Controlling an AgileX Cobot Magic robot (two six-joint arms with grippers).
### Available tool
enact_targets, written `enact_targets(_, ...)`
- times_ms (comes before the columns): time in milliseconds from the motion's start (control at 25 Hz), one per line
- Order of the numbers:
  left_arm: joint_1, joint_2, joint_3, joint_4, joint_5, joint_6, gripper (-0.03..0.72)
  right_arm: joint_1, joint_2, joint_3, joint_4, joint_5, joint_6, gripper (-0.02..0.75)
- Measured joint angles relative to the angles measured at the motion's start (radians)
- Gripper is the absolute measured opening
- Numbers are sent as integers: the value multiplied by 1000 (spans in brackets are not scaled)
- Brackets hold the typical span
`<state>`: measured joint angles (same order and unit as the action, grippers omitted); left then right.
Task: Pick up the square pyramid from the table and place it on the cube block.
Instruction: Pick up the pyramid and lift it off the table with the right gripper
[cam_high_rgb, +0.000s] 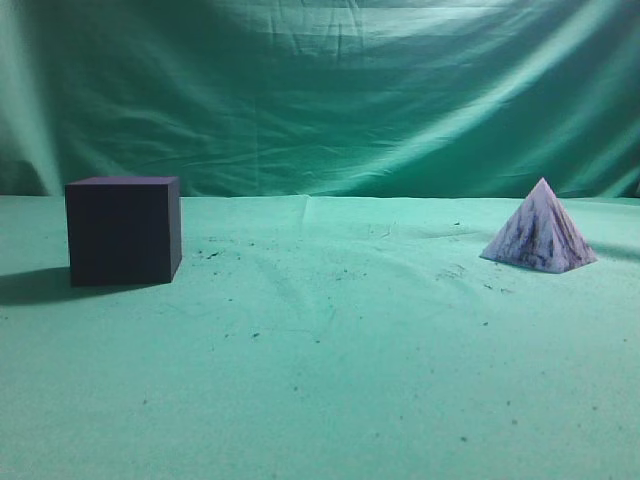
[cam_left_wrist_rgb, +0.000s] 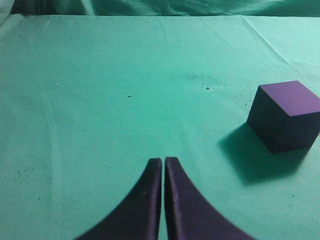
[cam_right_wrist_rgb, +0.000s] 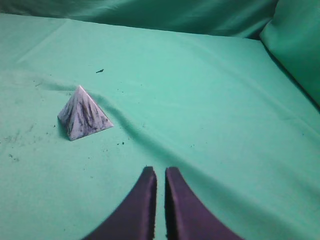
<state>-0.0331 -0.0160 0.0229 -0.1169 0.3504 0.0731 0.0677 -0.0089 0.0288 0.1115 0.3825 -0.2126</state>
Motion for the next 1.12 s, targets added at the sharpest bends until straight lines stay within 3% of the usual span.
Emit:
enact_targets(920, 0, 0, 0, 0, 0, 0, 0, 0, 0, 0, -9, -16, -25, 65)
enact_targets(1000, 0, 0, 0, 0, 0, 0, 0, 0, 0, 0, 16, -92, -37, 65)
enact_targets(1120, 0, 0, 0, 0, 0, 0, 0, 0, 0, 0, 125, -329, -38, 65)
